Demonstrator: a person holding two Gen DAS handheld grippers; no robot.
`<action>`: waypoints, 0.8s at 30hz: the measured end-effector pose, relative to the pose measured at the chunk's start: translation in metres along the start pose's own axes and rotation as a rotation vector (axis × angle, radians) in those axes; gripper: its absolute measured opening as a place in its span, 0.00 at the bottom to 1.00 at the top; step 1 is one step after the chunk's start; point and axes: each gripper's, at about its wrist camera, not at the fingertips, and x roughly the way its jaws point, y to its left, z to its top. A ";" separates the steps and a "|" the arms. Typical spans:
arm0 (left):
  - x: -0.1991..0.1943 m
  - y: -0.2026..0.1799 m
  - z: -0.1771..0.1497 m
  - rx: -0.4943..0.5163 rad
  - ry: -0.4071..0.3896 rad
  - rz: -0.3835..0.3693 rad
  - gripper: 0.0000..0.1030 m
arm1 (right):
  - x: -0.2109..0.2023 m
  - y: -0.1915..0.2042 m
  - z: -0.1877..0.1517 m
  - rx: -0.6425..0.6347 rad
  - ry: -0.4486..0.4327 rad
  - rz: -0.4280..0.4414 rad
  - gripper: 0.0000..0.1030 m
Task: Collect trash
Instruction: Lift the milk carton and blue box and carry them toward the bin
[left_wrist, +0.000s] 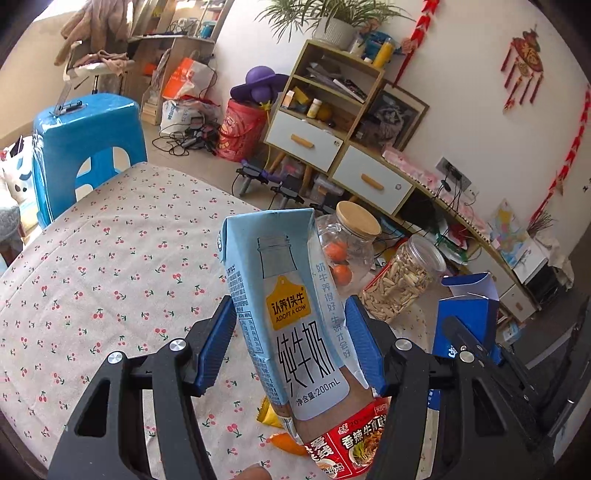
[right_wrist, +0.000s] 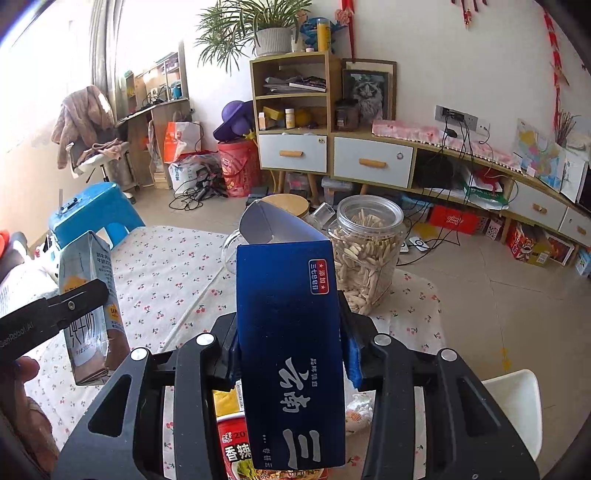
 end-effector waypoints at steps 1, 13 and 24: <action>-0.002 -0.005 -0.003 0.019 -0.019 0.010 0.58 | -0.004 -0.003 -0.003 0.004 -0.013 -0.013 0.38; -0.012 -0.063 -0.041 0.207 -0.112 0.039 0.59 | -0.034 -0.048 -0.026 0.081 -0.088 -0.110 0.39; -0.006 -0.131 -0.078 0.293 -0.084 -0.051 0.59 | -0.049 -0.125 -0.054 0.169 -0.079 -0.224 0.39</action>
